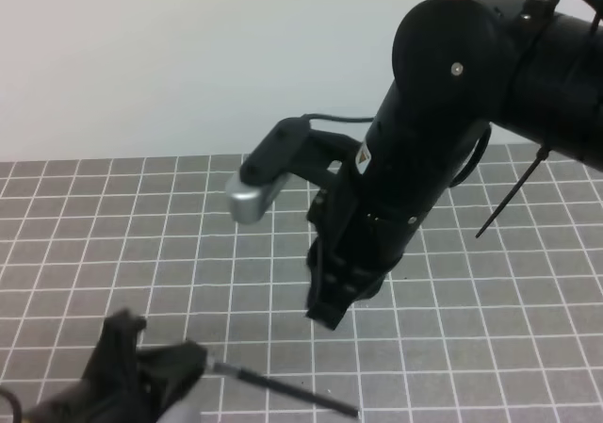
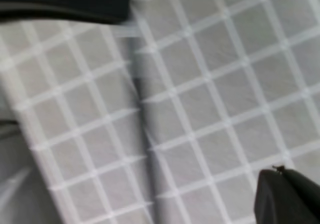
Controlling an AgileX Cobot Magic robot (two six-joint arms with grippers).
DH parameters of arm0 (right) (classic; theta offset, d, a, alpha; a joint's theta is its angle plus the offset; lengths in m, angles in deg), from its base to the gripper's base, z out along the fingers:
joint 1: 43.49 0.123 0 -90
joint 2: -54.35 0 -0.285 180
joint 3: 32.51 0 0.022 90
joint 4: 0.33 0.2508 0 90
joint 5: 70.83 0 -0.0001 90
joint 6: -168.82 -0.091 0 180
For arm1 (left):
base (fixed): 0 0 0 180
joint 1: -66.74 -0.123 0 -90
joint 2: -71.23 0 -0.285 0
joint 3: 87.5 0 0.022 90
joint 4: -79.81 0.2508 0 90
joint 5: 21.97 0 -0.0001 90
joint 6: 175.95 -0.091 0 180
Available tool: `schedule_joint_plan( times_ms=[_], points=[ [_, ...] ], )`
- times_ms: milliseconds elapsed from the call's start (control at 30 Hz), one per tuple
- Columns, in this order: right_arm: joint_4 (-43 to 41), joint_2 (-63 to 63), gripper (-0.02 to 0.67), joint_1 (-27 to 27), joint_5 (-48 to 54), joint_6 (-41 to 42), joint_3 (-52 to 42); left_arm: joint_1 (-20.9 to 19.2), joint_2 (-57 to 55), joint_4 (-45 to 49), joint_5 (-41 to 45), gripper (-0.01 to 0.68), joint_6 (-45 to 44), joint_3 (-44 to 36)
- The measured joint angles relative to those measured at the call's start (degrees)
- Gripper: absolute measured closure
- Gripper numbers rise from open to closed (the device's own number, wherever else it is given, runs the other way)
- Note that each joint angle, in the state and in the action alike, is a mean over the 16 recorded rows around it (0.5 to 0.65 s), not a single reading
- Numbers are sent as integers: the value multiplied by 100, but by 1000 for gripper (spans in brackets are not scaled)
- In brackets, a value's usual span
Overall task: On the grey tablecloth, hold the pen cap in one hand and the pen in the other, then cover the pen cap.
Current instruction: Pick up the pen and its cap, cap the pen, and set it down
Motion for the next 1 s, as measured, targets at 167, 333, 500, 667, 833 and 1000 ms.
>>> schedule_joint_plan(
  times_ms=[167,333,500,667,833,1000],
  points=[
    [357,-6,447,-1,0,61,62,-135,-210,41,-20,668,-109,140],
    [620,-6,284,2,0,133,-51,-191,-367,63,-103,656,-172,208],
    [726,-6,159,6,0,207,-290,-194,-443,80,-224,643,-199,213],
    [815,18,123,9,0,325,-550,-194,-438,61,-402,622,-161,213],
    [815,92,141,10,36,479,-730,-194,-373,54,-544,609,-46,213],
    [820,179,256,10,36,587,-773,-205,-273,54,-645,609,155,213]
  ],
)
